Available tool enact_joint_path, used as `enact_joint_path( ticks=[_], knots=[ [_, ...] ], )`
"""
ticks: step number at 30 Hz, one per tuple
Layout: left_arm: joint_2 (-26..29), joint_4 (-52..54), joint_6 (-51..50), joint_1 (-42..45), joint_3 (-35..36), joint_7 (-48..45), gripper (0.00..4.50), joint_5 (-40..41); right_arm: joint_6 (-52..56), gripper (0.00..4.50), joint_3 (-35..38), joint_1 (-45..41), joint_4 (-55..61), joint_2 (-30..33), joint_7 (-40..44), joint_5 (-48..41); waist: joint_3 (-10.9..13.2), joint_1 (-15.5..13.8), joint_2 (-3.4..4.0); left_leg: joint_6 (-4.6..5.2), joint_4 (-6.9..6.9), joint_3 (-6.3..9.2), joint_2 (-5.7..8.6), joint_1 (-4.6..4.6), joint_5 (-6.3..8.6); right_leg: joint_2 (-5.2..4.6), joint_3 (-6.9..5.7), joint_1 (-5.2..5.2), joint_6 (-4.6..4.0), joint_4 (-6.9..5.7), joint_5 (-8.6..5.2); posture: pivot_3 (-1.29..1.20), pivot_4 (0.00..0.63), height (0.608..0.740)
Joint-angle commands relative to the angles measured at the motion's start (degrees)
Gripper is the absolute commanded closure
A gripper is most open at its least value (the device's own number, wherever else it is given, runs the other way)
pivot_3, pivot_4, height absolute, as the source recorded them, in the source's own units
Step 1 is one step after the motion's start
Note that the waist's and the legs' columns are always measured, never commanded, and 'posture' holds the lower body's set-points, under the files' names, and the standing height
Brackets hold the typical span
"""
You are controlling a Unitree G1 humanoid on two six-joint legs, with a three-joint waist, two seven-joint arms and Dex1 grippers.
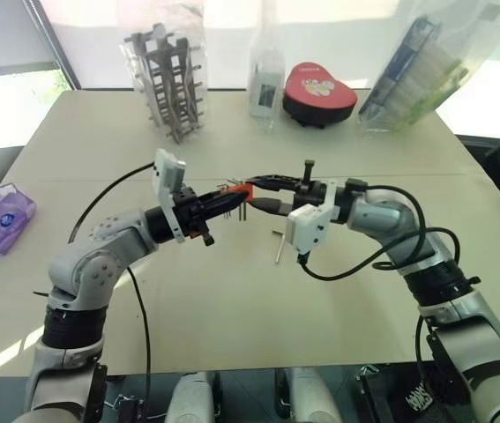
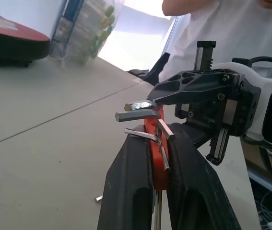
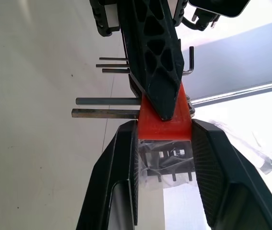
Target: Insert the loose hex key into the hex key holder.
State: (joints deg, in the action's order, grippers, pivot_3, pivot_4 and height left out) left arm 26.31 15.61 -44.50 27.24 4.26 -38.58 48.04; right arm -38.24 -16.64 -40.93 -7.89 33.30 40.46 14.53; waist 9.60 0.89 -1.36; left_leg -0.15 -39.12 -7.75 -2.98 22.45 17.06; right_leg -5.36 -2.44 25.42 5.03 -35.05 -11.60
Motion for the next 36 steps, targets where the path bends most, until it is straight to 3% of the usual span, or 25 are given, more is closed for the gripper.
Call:
enact_joint_path(
  ticks=[1, 4, 8, 12, 16, 20, 28, 36],
  knots=[
    [0.2, 1.0, 1.3, 0.8, 0.6, 0.0, 4.50, -0.9, -0.8, 1.52, 0.3, -0.5, 0.9, 0.5, 0.7, -1.2, 0.0, 0.0, 0.00, 0.00, 0.00, 0.00, 0.00, 0.00, 0.00, 0.00, 0.00, 0.00, 0.00, 0.00, 0.00, 0.00, 0.150, 0.740],
    [0.6, 1.5, 1.7, 0.6, 0.3, -0.5, 4.50, -1.8, 0.7, 0.10, 0.0, -0.2, 0.5, 1.2, 1.9, -0.5, 0.0, 0.0, 0.00, 0.00, 0.00, 0.00, 0.00, 0.00, 0.00, 0.00, 0.00, 0.00, 0.00, 0.00, 0.00, 0.00, 0.150, 0.740],
    [2.3, 3.6, 3.5, -0.4, 0.1, -0.4, 4.50, -4.8, 13.3, 0.04, 1.9, 2.0, 1.5, 2.4, 6.4, -5.4, 0.0, -0.1, -0.01, 0.00, 0.00, 0.01, 0.00, 0.00, 0.00, 0.00, 0.00, -0.01, -0.01, 0.00, 0.00, 0.00, 0.150, 0.740],
    [3.5, 5.9, 4.5, -1.3, 1.3, 1.0, 4.50, -6.1, 47.6, 0.04, 6.0, 4.1, 9.5, -0.1, 8.5, -14.3, 0.0, -0.1, 0.00, 0.01, 0.00, 0.03, -0.01, 0.01, 0.00, -0.01, 0.00, 0.00, 0.00, -0.01, 0.00, 0.00, 0.150, 0.740],
    [3.9, 7.9, 3.7, -2.3, 3.6, 3.3, 4.50, -5.1, 85.3, 0.04, 9.5, 0.3, 15.4, -6.3, 3.3, -20.9, 0.0, 0.2, 0.00, 0.05, 0.00, 0.07, -0.06, 0.01, 0.03, -0.01, -0.01, 0.02, -0.02, -0.05, 0.00, 0.00, 0.150, 0.740],
    [4.3, 9.0, 3.1, -3.3, 4.7, 4.4, 4.50, -4.7, 108.5, 0.04, 13.0, -5.9, 15.4, -13.1, -5.1, -22.0, 0.0, 0.0, 0.03, 0.16, 0.02, 0.10, -0.08, 0.02, 0.09, -0.01, -0.07, 0.06, -0.02, -0.12, 0.00, 0.00, 0.150, 0.740],
    [4.8, 9.9, 3.0, -4.1, 5.2, 5.4, 4.50, -4.5, 128.8, 0.04, 10.6, -11.8, 17.9, -14.4, -13.1, -23.0, 0.0, 0.0, 0.04, 0.16, -0.03, 0.10, 0.07, 0.33, 0.09, -0.19, -0.31, 0.12, -0.02, 0.02, 0.00, 0.00, 0.150, 0.740],
    [4.8, 10.4, 3.5, -5.1, 5.0, 6.1, 4.50, -4.7, 130.7, 0.04, 5.8, -14.2, 10.4, -8.8, -17.3, -36.7, 0.0, 0.1, 0.04, 0.45, -0.03, 0.23, 0.07, 0.45, 0.25, -0.19, -0.53, 0.16, 0.00, 0.01, 0.01, 0.00, 0.150, 0.740]
  ],
)
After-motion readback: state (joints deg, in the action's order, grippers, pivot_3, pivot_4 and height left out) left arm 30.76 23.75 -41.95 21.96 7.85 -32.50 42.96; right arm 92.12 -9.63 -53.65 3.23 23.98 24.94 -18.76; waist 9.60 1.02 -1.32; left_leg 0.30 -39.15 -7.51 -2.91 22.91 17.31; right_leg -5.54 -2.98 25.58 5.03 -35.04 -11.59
